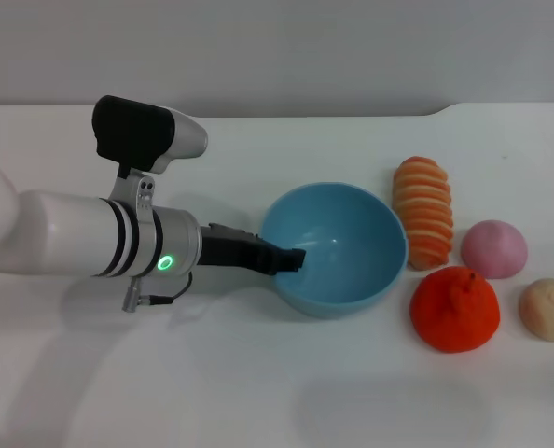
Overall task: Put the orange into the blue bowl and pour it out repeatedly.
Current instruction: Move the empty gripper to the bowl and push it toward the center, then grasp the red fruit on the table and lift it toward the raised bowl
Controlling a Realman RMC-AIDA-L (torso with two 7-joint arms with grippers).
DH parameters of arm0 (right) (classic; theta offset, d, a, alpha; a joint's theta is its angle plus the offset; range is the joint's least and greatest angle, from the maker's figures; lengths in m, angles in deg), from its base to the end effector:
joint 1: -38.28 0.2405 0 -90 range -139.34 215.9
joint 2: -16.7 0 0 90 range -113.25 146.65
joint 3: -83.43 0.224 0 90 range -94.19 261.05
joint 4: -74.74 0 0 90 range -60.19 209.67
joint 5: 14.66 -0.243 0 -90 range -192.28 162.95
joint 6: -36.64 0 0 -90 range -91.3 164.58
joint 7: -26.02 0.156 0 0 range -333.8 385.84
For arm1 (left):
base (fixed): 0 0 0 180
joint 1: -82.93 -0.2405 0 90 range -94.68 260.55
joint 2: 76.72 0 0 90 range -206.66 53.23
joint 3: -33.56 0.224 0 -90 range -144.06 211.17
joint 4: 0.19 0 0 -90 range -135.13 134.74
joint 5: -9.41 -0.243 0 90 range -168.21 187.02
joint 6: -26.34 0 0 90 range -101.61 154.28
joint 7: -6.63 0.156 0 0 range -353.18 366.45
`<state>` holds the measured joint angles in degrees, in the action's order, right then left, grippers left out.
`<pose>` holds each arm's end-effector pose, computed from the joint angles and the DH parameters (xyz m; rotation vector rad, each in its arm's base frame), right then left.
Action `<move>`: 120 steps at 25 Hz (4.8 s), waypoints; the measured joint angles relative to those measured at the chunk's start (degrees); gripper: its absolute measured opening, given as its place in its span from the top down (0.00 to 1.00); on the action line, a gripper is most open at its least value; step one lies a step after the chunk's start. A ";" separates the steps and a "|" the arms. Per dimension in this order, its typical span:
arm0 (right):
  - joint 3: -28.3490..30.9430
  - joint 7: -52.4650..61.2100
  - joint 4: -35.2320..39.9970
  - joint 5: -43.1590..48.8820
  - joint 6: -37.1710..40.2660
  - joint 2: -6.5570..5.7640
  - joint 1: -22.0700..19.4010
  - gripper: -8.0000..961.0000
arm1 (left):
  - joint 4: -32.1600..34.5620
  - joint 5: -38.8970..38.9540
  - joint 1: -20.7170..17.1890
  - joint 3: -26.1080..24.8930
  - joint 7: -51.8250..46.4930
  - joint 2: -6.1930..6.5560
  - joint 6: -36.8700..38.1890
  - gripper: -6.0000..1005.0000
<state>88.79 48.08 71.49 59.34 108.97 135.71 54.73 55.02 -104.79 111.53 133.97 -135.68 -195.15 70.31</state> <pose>0.4109 0.2673 0.0231 -1.2139 0.8387 0.7101 -0.1800 0.3763 -0.1078 -2.5099 -1.1400 -0.1507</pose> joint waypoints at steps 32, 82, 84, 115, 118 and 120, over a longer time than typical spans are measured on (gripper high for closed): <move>-0.49 0.30 0.62 0.36 -0.08 -0.26 0.53 0.27 | 0.61 -21.47 14.80 -13.52 -2.59 0.58 11.44 1.00; -57.72 115.46 64.45 67.92 15.29 -0.33 14.18 0.27 | 1.57 -36.08 18.95 -17.76 -8.10 0.16 14.51 0.99; -58.38 115.28 63.36 67.81 14.43 -0.27 14.07 0.27 | 1.53 -36.08 18.82 -17.73 -8.09 0.15 14.13 0.99; -58.49 103.30 54.02 58.09 13.93 -0.56 14.03 0.90 | 1.24 -36.09 17.72 -17.67 -8.00 0.18 12.76 0.99; -58.37 101.97 55.04 55.01 14.71 -0.77 13.68 0.93 | 1.29 -36.09 17.62 -17.60 -7.99 0.23 13.47 0.99; -58.18 101.68 57.08 51.40 16.80 -1.31 13.27 0.95 | 1.76 -36.09 17.58 -17.28 -7.98 0.24 14.70 0.99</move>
<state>30.61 149.75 128.56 110.73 125.76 134.39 68.00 56.77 -140.88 129.11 116.69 -143.66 -194.91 85.02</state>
